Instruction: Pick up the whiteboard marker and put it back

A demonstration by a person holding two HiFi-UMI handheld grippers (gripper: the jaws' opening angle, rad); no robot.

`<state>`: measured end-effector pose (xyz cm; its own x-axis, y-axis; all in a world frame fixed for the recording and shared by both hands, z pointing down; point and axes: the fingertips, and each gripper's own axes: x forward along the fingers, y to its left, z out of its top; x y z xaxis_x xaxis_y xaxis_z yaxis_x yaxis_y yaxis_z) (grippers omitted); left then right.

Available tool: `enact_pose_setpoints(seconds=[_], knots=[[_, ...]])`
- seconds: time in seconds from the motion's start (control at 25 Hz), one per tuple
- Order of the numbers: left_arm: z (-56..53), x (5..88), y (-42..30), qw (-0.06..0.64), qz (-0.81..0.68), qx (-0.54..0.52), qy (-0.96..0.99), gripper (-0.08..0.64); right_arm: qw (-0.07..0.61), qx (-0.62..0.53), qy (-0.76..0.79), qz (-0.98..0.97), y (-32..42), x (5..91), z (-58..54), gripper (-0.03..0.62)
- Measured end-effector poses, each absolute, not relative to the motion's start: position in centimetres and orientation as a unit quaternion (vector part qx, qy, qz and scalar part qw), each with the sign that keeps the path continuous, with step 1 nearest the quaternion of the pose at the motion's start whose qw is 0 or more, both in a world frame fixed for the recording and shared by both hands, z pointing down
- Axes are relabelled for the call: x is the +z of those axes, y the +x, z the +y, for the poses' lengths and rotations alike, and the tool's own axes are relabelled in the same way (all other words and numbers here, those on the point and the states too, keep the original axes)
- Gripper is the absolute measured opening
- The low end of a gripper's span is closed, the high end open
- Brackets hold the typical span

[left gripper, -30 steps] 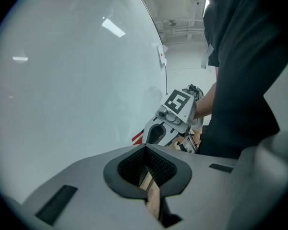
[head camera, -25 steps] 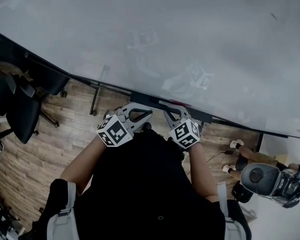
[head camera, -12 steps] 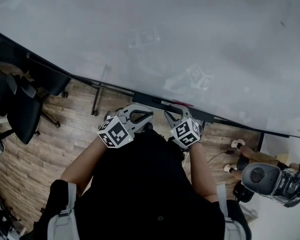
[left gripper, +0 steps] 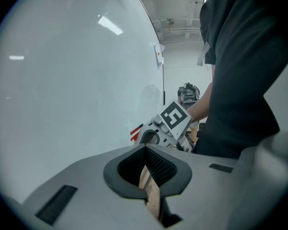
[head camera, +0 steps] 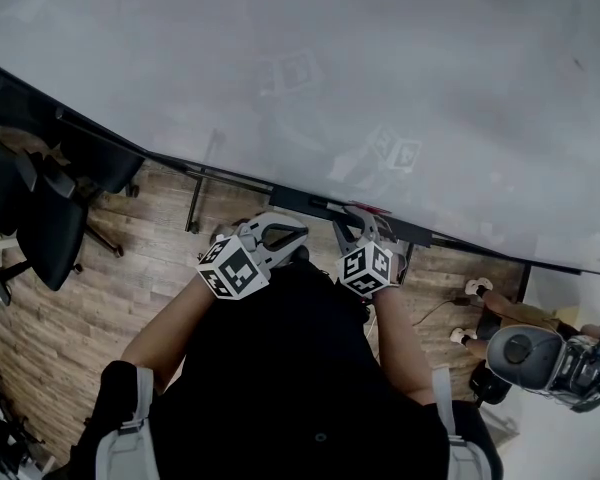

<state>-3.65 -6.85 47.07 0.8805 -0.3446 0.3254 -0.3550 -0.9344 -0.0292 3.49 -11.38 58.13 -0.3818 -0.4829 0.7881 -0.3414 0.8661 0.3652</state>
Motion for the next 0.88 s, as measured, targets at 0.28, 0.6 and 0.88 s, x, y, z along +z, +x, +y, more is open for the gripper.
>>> enact_pose_setpoints(seconds=[0.28, 0.6, 0.88], knots=[[-6.4, 47.2, -3.9, 0.009, -0.171, 0.171, 0.970, 0.012, 0.507, -0.087, 0.262, -0.816, 3.4, 58.4, -11.9, 0.104], [-6.0, 47.4, -4.2, 0.011, -0.173, 0.172, 0.970, 0.012, 0.529, -0.086, 0.262, -0.803, 4.0, 59.6, -11.9, 0.104], [-5.8, 47.3, -4.7, 0.011, -0.178, 0.172, 0.969, 0.012, 0.537, -0.093, 0.271, -0.794, 3.9, 60.1, -12.3, 0.103]])
